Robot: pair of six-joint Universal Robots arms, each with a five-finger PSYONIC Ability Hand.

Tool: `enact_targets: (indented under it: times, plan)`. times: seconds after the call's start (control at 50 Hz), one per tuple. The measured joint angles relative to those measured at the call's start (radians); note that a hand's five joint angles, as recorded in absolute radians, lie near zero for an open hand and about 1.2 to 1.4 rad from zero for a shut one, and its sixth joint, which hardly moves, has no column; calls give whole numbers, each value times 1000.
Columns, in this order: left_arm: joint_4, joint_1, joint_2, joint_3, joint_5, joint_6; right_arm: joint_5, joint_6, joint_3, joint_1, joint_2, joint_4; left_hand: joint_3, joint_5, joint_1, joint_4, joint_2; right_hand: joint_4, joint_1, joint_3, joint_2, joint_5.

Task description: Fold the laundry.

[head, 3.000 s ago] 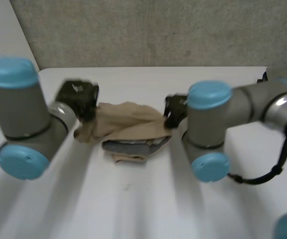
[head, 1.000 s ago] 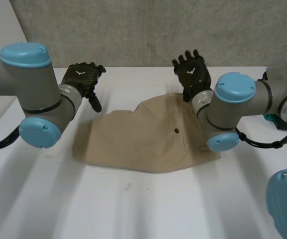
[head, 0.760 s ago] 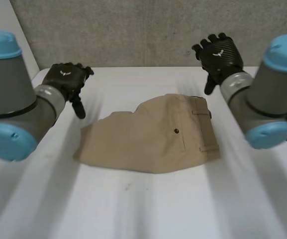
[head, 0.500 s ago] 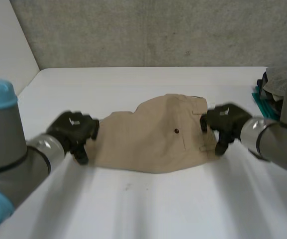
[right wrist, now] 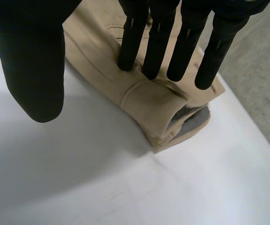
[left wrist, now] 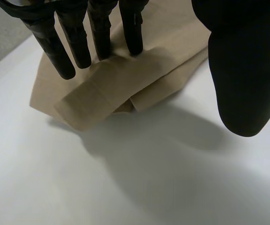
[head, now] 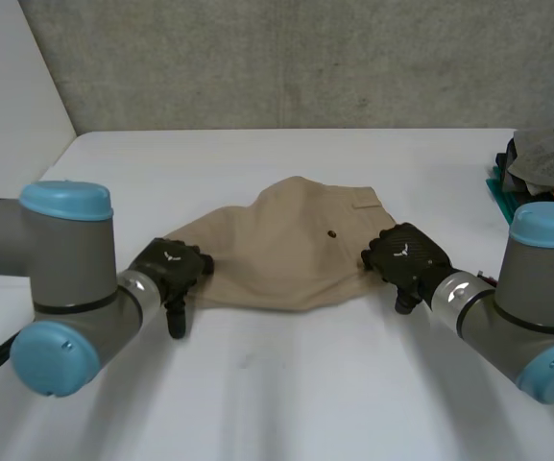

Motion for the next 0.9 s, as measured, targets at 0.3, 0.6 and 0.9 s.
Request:
enact_targets:
  times: [0.3, 0.6, 0.9]
  plan:
    - [68, -37, -181, 237, -120, 138, 87, 1, -80, 60, 123, -264, 70, 96, 51, 85, 80, 0, -6, 0, -13, 1]
    - [78, -33, -235, 340, -150, 157, 159, 11, -145, 90, 167, -389, 221, 248, 205, 240, 229, 0, -27, -3, -13, -1]
    - [73, -17, -240, 385, -140, 151, 167, 130, -198, 81, 129, -357, 363, 382, 351, 379, 371, 0, -28, -3, -13, 5]
